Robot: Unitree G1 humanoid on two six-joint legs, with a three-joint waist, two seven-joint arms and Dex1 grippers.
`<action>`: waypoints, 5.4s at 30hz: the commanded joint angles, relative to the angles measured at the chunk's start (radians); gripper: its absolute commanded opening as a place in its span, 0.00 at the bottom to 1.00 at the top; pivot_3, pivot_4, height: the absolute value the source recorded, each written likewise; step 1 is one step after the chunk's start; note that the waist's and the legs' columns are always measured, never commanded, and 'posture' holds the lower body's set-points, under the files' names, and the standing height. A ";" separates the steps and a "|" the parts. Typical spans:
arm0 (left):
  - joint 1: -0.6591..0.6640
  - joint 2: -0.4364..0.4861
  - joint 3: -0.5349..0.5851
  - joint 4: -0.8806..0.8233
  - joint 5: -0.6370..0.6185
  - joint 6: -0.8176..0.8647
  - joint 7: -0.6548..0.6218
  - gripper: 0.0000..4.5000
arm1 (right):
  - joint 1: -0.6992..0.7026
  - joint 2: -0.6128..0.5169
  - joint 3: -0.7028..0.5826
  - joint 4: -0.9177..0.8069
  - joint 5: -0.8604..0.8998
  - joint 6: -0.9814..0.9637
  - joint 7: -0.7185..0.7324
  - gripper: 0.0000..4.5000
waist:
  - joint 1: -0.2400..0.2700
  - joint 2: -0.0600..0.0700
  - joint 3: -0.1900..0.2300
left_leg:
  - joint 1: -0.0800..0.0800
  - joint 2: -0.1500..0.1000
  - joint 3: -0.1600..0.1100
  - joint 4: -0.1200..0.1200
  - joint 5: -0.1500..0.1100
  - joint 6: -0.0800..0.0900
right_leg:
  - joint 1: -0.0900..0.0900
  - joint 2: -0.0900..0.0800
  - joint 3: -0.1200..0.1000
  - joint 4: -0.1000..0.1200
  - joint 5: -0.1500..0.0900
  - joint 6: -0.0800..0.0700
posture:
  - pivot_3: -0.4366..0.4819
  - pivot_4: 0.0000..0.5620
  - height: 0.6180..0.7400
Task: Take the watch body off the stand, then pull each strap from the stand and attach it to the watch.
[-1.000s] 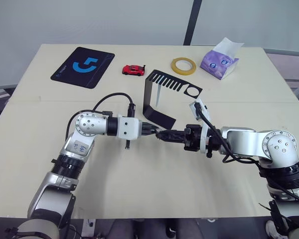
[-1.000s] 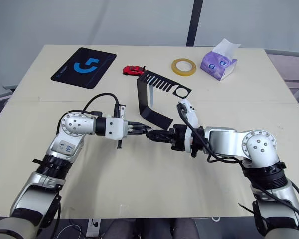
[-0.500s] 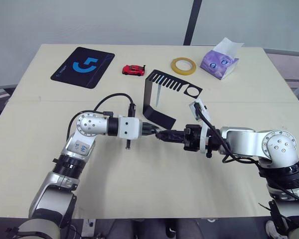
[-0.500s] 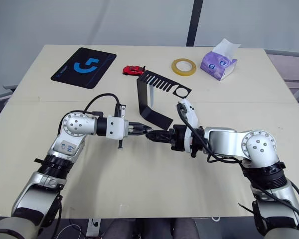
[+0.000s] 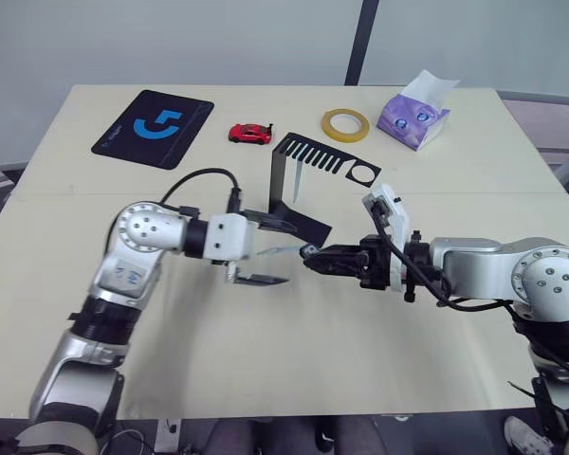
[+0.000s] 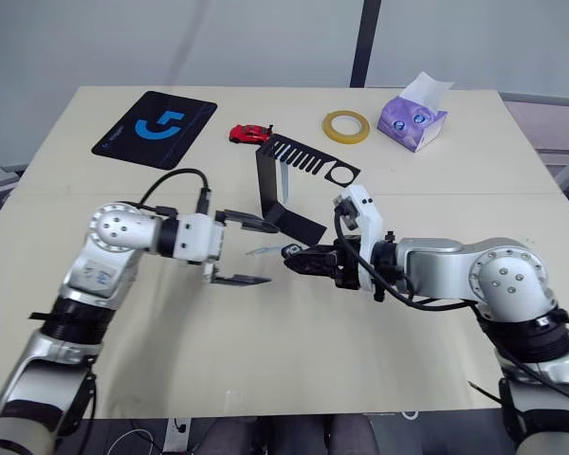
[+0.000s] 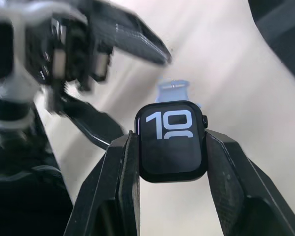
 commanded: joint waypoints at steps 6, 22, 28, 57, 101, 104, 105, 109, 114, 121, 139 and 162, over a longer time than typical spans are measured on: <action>-0.068 0.111 0.058 -0.104 -0.233 0.397 -0.103 0.98 | 0.083 -0.218 0.127 -0.271 -0.734 -0.425 0.628 0.34 | 0.012 0.000 0.000 | -0.001 -0.003 -0.001 0.002 -0.001 0.002 | 0.001 0.000 0.000 -0.002 0.001 0.002 | 0.48 0.27 0.98; -0.003 0.110 0.045 -0.119 -0.166 0.299 -0.121 0.98 | 0.183 -0.167 0.076 -0.219 -0.986 -0.558 0.842 0.34 | 0.015 -0.001 0.001 | -0.001 -0.002 0.001 0.006 -0.002 0.002 | 0.002 0.001 0.000 0.000 0.002 0.003 | 0.48 0.27 0.98; 0.013 0.086 0.037 -0.127 -0.102 0.216 -0.077 0.98 | 0.170 -0.133 0.059 -0.217 -0.974 -0.486 0.837 0.34 | 0.023 0.000 0.001 | -0.001 -0.003 0.001 0.007 -0.002 0.002 | 0.002 0.001 0.000 0.000 0.002 0.003 | 0.48 0.27 0.98; 0.017 -0.104 -0.070 -0.057 0.363 -0.064 0.344 0.77 | -0.025 0.416 -0.407 0.073 -0.236 0.464 -0.019 0.34 | 0.020 0.000 0.001 | -0.001 -0.003 0.001 0.007 -0.002 0.002 | 0.001 0.000 0.000 0.004 0.002 0.002 | 0.48 0.27 0.98; -0.026 -0.163 -0.068 -0.024 0.359 -0.024 0.371 0.01 | 0.007 0.112 -0.095 0.123 0.278 0.046 -0.319 0.34 | 0.004 0.000 0.001 | -0.001 -0.002 0.001 0.007 -0.002 0.002 | 0.001 -0.001 -0.001 0.002 0.002 0.002 | 0.48 0.27 0.98; -0.028 -0.168 -0.065 -0.018 0.348 -0.030 0.368 0.01 | 0.007 0.100 -0.084 0.123 0.286 0.030 -0.318 0.34 | 0.005 0.000 0.001 | -0.002 -0.002 0.001 0.007 -0.002 0.002 | 0.001 -0.001 -0.001 0.002 0.002 0.002 | 0.48 0.27 0.98; -0.028 -0.170 -0.064 -0.017 0.344 -0.031 0.367 0.01 | 0.007 0.096 -0.080 0.122 0.287 0.025 -0.317 0.34 | 0.004 0.000 0.001 | -0.002 -0.002 0.001 0.007 -0.002 0.002 | 0.001 -0.001 -0.001 0.002 0.002 0.002 | 0.48 0.27 0.98; -0.027 -0.170 -0.061 -0.009 0.326 -0.041 0.361 0.01 | 0.012 0.090 -0.070 0.122 0.286 0.014 -0.315 0.34 | 0.004 0.000 0.001 | -0.002 -0.002 0.001 0.007 -0.002 0.002 | 0.001 -0.001 -0.001 0.002 0.002 0.002 | 0.48 0.27 0.98; -0.033 -0.170 -0.057 0.001 0.311 -0.052 0.356 0.01 | 0.015 0.087 -0.063 0.121 0.287 0.007 -0.317 0.34 | 0.004 0.000 0.001 | -0.002 -0.002 0.000 0.007 -0.002 0.002 | 0.001 -0.001 -0.001 0.002 0.002 0.002 | 0.48 0.27 0.98; -0.040 -0.175 -0.055 0.001 0.303 -0.054 0.353 0.01 | 0.016 0.087 -0.058 0.120 0.283 0.002 -0.316 0.34 | 0.004 0.000 0.001 | -0.002 -0.002 0.000 0.007 -0.002 0.002 | 0.001 -0.001 -0.001 0.002 0.002 0.002 | 0.48 0.27 0.98; -0.007 -0.164 -0.061 -0.010 0.324 -0.045 0.357 0.01 | 0.007 0.078 -0.049 0.109 0.298 -0.012 -0.311 0.34 | 0.005 0.000 0.001 | -0.002 -0.002 0.000 0.007 -0.002 0.002 | 0.001 -0.002 -0.001 0.002 0.002 0.002 | 0.48 0.27 0.98; -0.078 0.070 0.050 -0.145 -0.167 0.416 -0.125 0.99 | 0.151 -0.215 0.182 -0.274 -0.948 -0.540 0.699 0.34 | 0.011 0.000 0.001 | -0.003 -0.003 0.000 0.008 -0.003 0.003 | 0.001 0.000 -0.001 -0.001 0.003 0.003 | 0.48 0.27 0.98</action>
